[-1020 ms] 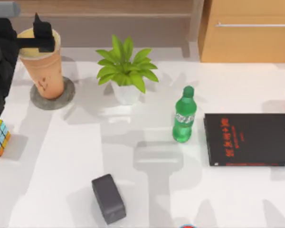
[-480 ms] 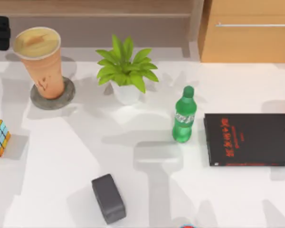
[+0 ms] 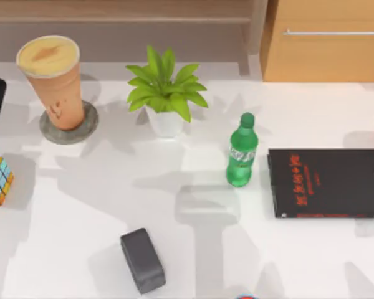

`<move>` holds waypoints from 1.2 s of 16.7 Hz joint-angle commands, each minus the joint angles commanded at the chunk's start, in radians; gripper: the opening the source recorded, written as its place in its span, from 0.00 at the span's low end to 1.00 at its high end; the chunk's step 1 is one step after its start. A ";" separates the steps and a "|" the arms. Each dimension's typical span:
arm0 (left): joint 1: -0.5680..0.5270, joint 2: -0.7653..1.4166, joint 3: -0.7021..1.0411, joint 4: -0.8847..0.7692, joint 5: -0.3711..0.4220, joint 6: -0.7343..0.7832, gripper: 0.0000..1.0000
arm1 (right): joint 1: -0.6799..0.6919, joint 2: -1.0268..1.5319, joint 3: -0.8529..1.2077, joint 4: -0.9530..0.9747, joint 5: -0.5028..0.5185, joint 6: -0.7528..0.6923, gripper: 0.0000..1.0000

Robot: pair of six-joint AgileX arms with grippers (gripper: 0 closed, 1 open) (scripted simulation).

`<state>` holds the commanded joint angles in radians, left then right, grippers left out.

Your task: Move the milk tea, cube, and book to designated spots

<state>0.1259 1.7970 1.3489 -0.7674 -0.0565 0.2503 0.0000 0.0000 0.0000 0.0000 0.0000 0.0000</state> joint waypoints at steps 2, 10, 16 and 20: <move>-0.002 0.025 0.033 -0.142 0.020 0.011 1.00 | 0.000 0.000 0.000 0.000 0.000 0.000 1.00; -0.021 0.067 0.077 -0.365 0.057 0.026 1.00 | 0.000 0.000 0.000 0.000 0.000 0.000 1.00; -0.020 0.078 0.041 -0.323 0.058 0.028 1.00 | 0.000 0.000 0.000 0.000 0.000 0.000 1.00; -0.020 0.121 -0.049 -0.178 0.058 0.028 1.00 | 0.000 0.000 0.000 0.000 0.000 0.000 1.00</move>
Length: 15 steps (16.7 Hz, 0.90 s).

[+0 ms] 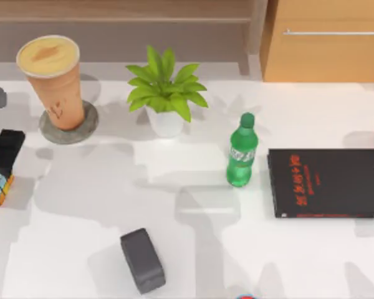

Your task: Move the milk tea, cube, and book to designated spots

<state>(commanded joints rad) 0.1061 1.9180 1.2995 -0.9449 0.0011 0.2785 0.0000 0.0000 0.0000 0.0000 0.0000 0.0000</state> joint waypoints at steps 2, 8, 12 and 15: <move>0.000 0.014 -0.027 0.035 0.000 0.000 1.00 | 0.000 0.000 0.000 0.000 0.000 0.000 1.00; 0.000 0.015 -0.029 0.037 0.000 0.000 0.85 | 0.000 0.000 0.000 0.000 0.000 0.000 1.00; 0.000 0.015 -0.029 0.037 0.000 0.000 0.55 | 0.000 0.000 0.000 0.000 0.000 0.000 1.00; 0.000 0.015 -0.029 0.037 0.000 0.000 0.32 | 0.000 0.000 0.000 0.000 0.000 0.000 1.00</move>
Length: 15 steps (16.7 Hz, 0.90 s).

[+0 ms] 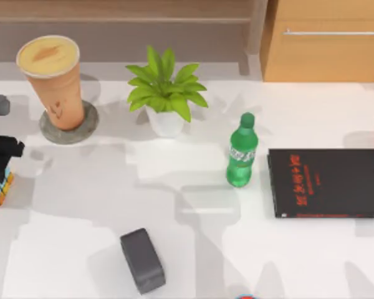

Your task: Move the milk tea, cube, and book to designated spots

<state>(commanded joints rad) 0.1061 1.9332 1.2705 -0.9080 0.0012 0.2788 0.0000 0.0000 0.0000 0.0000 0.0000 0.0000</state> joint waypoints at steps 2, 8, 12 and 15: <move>0.000 0.000 0.000 0.000 0.000 0.000 0.17 | 0.000 0.000 0.000 0.000 0.000 0.000 1.00; 0.000 0.000 0.000 0.000 0.000 0.000 0.00 | 0.000 0.000 0.000 0.000 0.000 0.000 1.00; 0.000 0.000 0.000 0.000 0.000 0.000 0.00 | 0.000 0.000 0.000 0.000 0.000 0.000 1.00; 0.000 -0.008 0.014 -0.018 0.001 0.001 0.00 | 0.000 0.000 0.000 0.000 0.000 0.000 1.00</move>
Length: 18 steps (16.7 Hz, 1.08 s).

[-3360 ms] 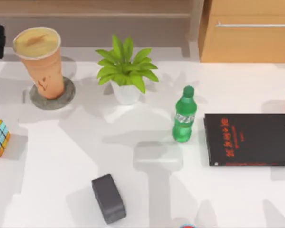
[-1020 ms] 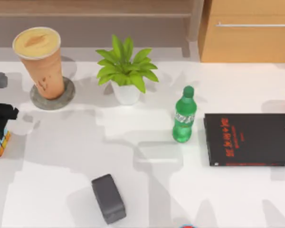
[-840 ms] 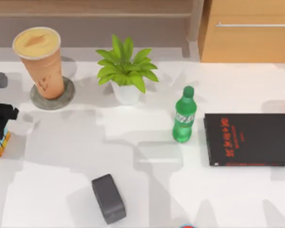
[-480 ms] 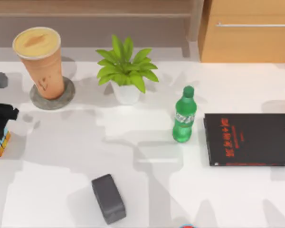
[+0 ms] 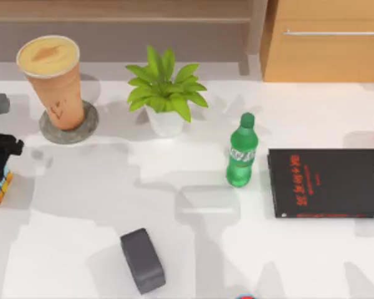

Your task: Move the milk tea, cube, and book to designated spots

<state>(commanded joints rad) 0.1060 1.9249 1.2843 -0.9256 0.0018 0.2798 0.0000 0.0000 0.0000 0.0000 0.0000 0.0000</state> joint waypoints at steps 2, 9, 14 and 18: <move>0.000 -0.011 0.019 -0.033 0.000 0.000 0.00 | 0.000 0.000 0.000 0.000 0.000 0.000 1.00; 0.000 -0.030 0.054 -0.092 -0.001 0.000 0.00 | 0.000 0.000 0.000 0.000 0.000 0.000 1.00; -0.003 -0.109 0.084 0.010 -0.043 -0.068 0.00 | 0.000 0.000 0.000 0.000 0.000 0.000 1.00; -0.005 -0.255 0.108 0.249 -0.100 -0.177 0.00 | 0.000 0.000 0.000 0.000 0.000 0.000 1.00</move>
<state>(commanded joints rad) 0.1014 1.6699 1.3921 -0.6769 -0.0984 0.1025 0.0000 0.0000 0.0000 0.0000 0.0000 0.0000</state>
